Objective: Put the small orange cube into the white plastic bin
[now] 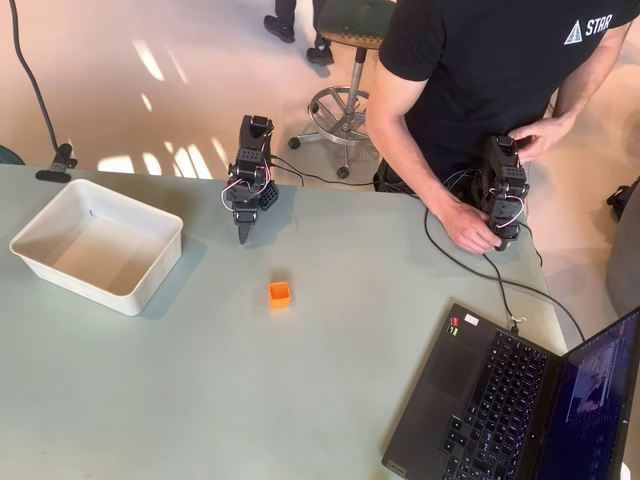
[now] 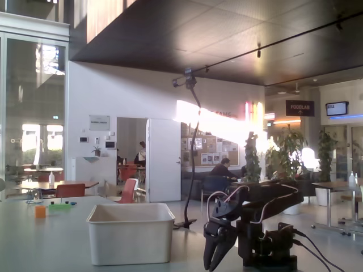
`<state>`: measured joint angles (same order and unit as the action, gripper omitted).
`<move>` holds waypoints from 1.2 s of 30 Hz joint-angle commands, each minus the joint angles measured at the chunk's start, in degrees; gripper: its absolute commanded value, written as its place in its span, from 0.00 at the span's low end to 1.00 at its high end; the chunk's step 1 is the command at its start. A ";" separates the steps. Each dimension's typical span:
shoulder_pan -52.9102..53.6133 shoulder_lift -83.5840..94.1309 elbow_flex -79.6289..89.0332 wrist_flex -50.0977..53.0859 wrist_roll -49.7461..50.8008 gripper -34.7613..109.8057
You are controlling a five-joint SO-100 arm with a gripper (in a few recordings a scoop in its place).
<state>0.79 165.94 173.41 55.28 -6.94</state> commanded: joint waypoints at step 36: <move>-4.13 -39.81 -57.30 4.04 -0.26 0.28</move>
<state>-0.97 130.87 123.40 57.48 -6.86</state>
